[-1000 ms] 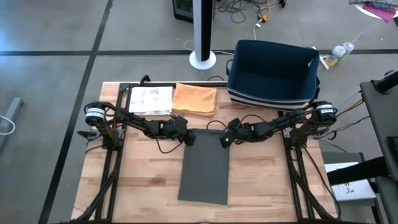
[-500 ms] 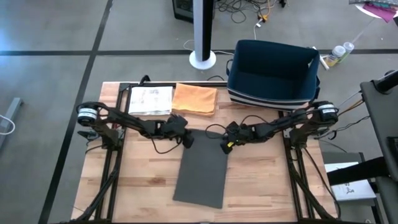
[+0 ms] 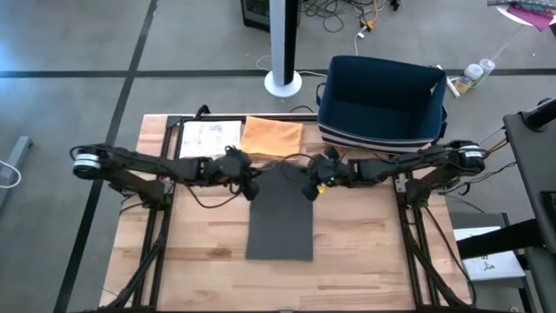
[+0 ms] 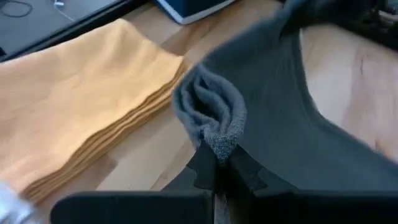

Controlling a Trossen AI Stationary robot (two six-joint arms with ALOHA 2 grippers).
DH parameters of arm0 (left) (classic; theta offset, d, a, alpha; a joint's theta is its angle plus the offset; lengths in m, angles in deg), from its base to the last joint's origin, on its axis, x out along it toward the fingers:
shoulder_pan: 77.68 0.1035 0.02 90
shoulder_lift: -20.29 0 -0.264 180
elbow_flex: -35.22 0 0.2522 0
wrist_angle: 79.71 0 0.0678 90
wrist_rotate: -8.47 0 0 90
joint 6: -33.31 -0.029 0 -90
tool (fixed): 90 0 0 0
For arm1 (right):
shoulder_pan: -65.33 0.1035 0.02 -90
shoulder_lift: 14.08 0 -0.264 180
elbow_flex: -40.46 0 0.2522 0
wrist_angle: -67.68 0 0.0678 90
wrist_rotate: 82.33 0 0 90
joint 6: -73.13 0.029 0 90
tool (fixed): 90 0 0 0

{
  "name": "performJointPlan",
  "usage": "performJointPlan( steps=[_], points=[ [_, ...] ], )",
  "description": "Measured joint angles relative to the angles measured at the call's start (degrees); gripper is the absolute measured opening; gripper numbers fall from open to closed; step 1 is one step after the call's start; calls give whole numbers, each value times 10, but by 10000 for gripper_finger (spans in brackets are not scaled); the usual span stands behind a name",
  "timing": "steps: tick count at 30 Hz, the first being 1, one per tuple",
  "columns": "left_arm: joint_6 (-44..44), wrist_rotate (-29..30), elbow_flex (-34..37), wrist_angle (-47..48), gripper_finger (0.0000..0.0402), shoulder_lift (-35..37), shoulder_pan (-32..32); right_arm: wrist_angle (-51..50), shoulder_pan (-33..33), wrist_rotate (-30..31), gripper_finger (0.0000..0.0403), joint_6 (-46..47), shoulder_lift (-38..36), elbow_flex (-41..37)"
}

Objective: Fold towel
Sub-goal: Fold the black towel

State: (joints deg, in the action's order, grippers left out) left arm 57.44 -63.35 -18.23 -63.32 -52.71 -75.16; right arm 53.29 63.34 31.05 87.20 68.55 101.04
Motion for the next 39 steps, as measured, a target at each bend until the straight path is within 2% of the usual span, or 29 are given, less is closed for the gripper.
performJointPlan(
  steps=[4, 7, 14, 19, 25, 30, 32, 34, 36, 39],
  points=[
    [4, 1, 0, 75, 1, 49, -26, -8, 31, 7, 6, -72, -16, 23],
    [1, 1, 9, 92, 1, 58, -63, -12, 70, -1, 6, -90, -17, 23],
    [-11, -10, 53, -5, 1, 31, -166, -44, 152, -9, 6, -50, -3, 16],
    [-6, -3, 55, -37, 1, 21, -208, -51, 171, -9, 6, -44, -4, 17],
    [-33, 77, 48, 17, 1, 34, -185, -13, 134, 3, 6, -103, 0, 17],
    [-119, 88, 24, 45, 1, 49, -78, 47, 46, 11, 6, -215, 7, 17],
    [-126, 53, 9, 48, 0, 55, -47, 50, 22, 0, 6, -216, 3, 17],
    [-131, -5, 8, 55, 0, 64, -48, 42, 22, -43, 6, -207, -3, 17],
    [-129, -47, 12, 51, 0, 66, -68, 10, 34, -96, 6, -193, -8, 17],
    [-107, -55, 33, 48, 0, 63, -115, -17, 64, -147, 6, -160, -1, 12]
  ],
)
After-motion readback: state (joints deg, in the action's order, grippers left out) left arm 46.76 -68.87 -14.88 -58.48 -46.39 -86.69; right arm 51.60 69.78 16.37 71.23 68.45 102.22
